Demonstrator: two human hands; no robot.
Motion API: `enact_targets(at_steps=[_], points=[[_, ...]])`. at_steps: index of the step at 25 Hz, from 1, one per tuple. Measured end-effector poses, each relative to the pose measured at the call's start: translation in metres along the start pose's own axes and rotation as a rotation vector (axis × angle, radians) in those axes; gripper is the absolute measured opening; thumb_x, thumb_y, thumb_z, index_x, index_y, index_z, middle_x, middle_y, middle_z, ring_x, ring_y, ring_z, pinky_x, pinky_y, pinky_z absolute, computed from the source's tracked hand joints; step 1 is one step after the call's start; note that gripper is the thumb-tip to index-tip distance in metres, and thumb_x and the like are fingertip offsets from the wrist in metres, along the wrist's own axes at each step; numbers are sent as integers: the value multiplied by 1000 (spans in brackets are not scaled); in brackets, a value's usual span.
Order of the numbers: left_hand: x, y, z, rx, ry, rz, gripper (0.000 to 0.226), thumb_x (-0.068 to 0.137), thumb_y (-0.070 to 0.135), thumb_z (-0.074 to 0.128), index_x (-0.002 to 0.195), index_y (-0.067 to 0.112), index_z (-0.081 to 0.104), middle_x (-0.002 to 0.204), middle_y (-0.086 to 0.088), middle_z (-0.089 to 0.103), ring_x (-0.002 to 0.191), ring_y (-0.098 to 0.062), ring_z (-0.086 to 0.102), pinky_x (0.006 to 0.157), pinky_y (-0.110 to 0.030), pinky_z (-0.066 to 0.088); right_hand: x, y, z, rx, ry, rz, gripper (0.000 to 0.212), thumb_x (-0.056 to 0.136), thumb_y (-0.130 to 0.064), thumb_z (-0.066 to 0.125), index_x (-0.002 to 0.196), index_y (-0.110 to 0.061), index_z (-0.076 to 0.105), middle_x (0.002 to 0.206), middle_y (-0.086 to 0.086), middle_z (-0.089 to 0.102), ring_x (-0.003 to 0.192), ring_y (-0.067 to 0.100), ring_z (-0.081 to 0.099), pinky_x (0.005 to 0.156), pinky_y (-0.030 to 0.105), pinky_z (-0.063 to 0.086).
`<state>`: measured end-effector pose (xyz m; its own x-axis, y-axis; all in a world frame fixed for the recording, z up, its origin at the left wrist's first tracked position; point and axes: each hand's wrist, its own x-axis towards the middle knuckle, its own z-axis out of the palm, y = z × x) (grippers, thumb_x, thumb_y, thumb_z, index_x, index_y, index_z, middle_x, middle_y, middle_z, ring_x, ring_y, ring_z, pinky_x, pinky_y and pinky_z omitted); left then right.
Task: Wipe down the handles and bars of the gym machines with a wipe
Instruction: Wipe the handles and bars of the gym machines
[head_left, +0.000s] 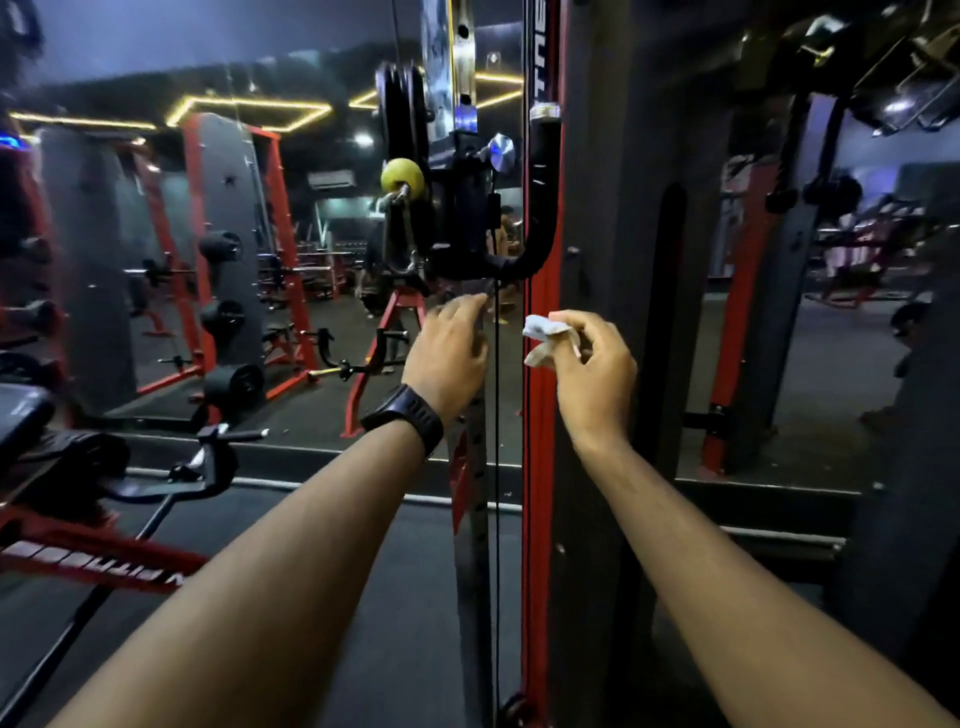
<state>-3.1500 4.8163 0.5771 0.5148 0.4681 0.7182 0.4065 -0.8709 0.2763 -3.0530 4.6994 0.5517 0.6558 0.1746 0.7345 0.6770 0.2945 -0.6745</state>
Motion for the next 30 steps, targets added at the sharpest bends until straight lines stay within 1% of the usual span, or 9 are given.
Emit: enact_targets(at_steps=[4,8,10,12,14,16,20,26,30], points=[[62,-29,28,10,38,115,62,94,-3,41,152,11,27,160,-12,21,149,-25,14,119,-33,11,30,24,49,-32,71,-51,16,90,-7,63,98,-19,72,97,-5,62,81,8,64,71,23,54],[108,-58,36,44,69,210,73,91,-5,40,155,11,11,163,-14,-2,151,-26,-4,120,-32,0,47,30,81,-73,71,-96,17,89,-2,62,100,-13,71,100,-4,60,75,12,67,62,16,52],[119,-73,44,36,134,274,73,88,-1,38,155,9,11,162,-17,-1,150,-31,-2,121,-40,-1,51,32,98,-80,90,-112,18,89,0,62,100,-12,71,100,-1,60,72,10,66,59,12,48],[120,-84,50,33,240,313,72,85,9,35,155,7,16,162,-20,4,150,-34,3,120,-33,-5,51,34,117,-117,138,-147,19,88,-2,63,99,-15,71,100,-3,59,79,10,65,67,15,51],[120,-93,52,53,289,314,76,83,14,41,155,8,17,162,-20,5,150,-33,2,119,-34,4,49,37,134,-139,175,-158,20,87,-2,63,100,-16,71,101,-7,58,85,9,64,73,20,54],[120,-104,52,116,298,298,82,81,18,51,155,12,16,162,-20,3,150,-33,-1,121,-44,9,47,37,148,-175,217,-175,21,87,-1,63,102,-14,71,102,-8,56,89,3,61,75,18,53],[130,-132,56,209,264,313,89,81,41,57,155,20,13,163,-16,2,149,-37,-6,117,-53,-8,48,38,169,-347,313,-318,19,87,0,63,104,-8,71,104,2,59,93,2,56,81,11,47],[159,-165,77,224,358,480,78,89,57,42,155,23,20,163,-14,8,148,-38,-2,114,-64,-1,68,43,185,-855,185,-491,24,90,-6,62,113,-6,69,121,13,62,115,27,55,95,31,49],[169,-165,95,133,451,510,76,89,64,43,154,29,24,163,-9,8,145,-46,0,113,-67,-1,89,48,186,-1148,111,-539,27,86,-6,67,114,-6,68,125,17,62,120,28,57,90,35,52]])
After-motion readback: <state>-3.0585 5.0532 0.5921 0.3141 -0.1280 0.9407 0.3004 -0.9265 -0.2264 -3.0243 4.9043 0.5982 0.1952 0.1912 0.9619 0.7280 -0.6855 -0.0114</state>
